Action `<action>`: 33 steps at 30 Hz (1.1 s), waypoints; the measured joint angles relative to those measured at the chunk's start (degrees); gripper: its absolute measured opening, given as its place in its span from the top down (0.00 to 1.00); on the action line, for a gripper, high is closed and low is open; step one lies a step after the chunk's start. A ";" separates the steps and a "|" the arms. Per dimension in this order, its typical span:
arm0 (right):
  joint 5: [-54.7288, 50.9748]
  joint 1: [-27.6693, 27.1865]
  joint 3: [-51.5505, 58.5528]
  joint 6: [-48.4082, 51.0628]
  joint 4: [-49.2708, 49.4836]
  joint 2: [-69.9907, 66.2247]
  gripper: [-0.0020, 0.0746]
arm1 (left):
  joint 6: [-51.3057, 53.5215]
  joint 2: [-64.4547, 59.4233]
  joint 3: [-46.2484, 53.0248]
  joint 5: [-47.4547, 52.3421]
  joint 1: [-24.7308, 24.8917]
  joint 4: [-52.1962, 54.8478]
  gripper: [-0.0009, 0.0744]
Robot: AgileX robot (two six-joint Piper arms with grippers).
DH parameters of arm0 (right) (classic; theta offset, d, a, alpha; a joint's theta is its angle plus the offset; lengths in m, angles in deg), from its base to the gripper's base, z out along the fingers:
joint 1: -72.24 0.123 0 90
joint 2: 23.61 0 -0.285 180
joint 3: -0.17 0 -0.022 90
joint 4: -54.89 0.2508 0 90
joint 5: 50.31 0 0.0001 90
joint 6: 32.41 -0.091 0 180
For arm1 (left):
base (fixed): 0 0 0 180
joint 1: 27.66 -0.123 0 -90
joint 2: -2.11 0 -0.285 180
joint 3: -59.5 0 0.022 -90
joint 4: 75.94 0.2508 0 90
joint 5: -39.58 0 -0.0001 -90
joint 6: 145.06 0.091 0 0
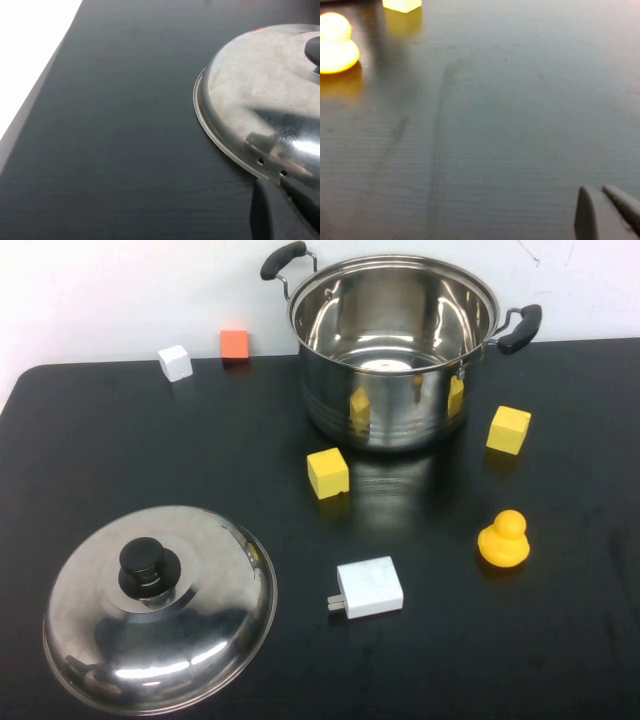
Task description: Cover the pot
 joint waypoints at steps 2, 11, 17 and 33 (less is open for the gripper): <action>0.00 0.00 0.00 0.00 0.00 0.00 0.98 | 0.00 0.00 0.00 0.00 0.00 0.00 0.99; 0.00 0.00 0.00 0.00 0.00 0.00 0.98 | 0.00 0.00 0.00 0.00 0.00 0.00 0.99; 0.00 0.00 0.00 0.00 0.00 0.00 0.98 | 0.00 0.00 0.00 0.00 0.00 0.00 0.99; 0.00 0.00 0.00 0.00 0.00 0.00 0.98 | 0.09 0.00 0.09 -3.20 0.00 1.76 0.99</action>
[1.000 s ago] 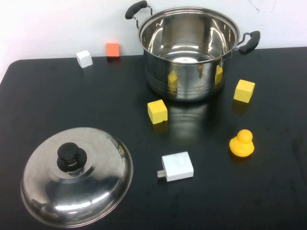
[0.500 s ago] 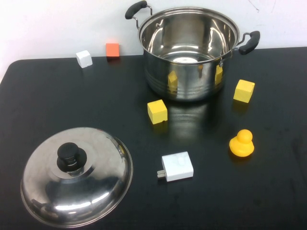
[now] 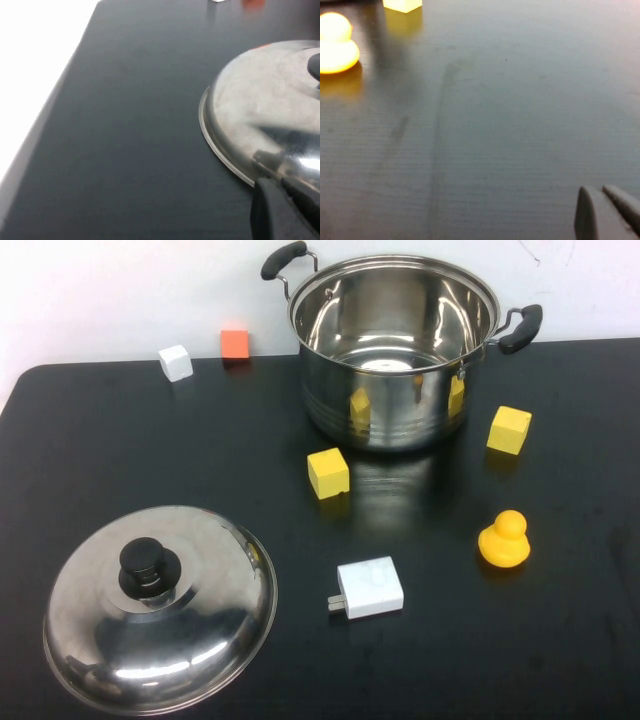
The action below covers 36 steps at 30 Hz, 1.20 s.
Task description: Cover the pot
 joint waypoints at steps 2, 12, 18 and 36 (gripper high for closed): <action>0.00 0.00 0.00 0.00 0.00 0.00 0.98 | 0.00 0.00 0.03 -1.09 0.00 1.15 0.99; 0.00 0.00 0.00 0.00 0.00 0.00 0.98 | 0.13 0.00 0.03 -29.36 0.00 1.83 0.99; 0.00 0.00 0.00 0.00 0.00 0.00 0.98 | 0.78 0.00 0.03 -48.43 0.00 -0.89 0.99; 0.00 0.00 0.00 0.00 0.00 0.00 0.98 | -17.78 0.21 0.03 -76.53 0.00 -1.72 0.99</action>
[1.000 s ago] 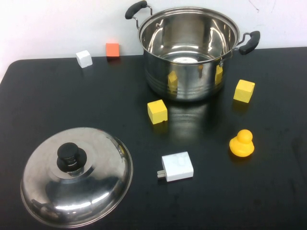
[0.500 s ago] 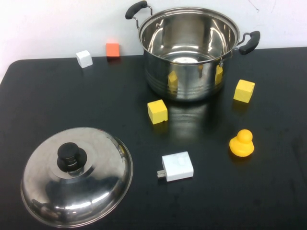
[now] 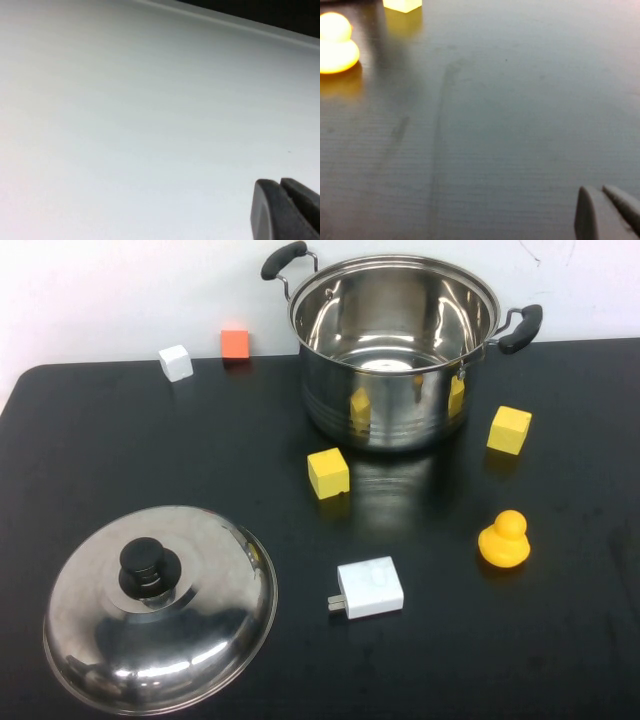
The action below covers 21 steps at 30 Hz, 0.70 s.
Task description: Cover the pot
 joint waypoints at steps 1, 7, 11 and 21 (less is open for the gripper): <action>0.00 0.00 0.00 0.00 0.00 0.00 0.98 | -0.72 0.00 0.00 0.60 0.00 -0.44 0.99; 0.00 0.00 0.00 0.00 0.00 0.00 0.98 | -4.00 0.00 -5.02 31.98 0.00 4.32 0.99; 0.00 0.00 0.00 0.00 0.00 0.00 0.98 | -5.03 -2.43 -15.60 58.20 0.00 8.23 0.99; 0.00 0.00 0.00 0.00 0.00 0.00 0.98 | -8.11 -21.47 -18.76 52.68 0.00 17.48 0.94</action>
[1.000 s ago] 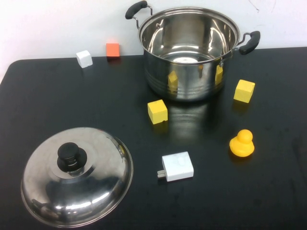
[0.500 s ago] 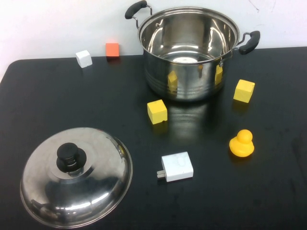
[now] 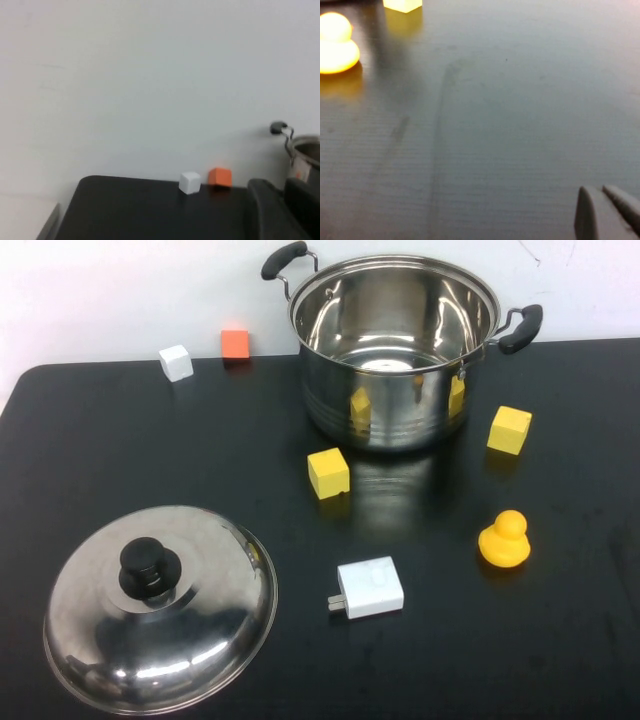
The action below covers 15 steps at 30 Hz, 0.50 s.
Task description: Cover the pot
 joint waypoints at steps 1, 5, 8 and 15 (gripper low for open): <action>0.00 0.00 0.00 0.00 0.00 0.00 0.98 | -1.26 -2.29 0.00 -1.91 0.00 3.11 0.89; 0.00 0.00 0.00 0.00 0.00 0.00 0.98 | -14.57 -10.87 0.00 -8.65 0.00 16.03 0.58; 0.00 0.00 0.00 0.00 0.00 0.00 0.98 | -23.55 -17.57 0.00 -14.79 0.00 28.61 0.35; 0.00 0.00 0.00 0.00 0.00 0.00 0.98 | -26.94 -32.96 -2.17 -23.97 0.00 36.52 0.23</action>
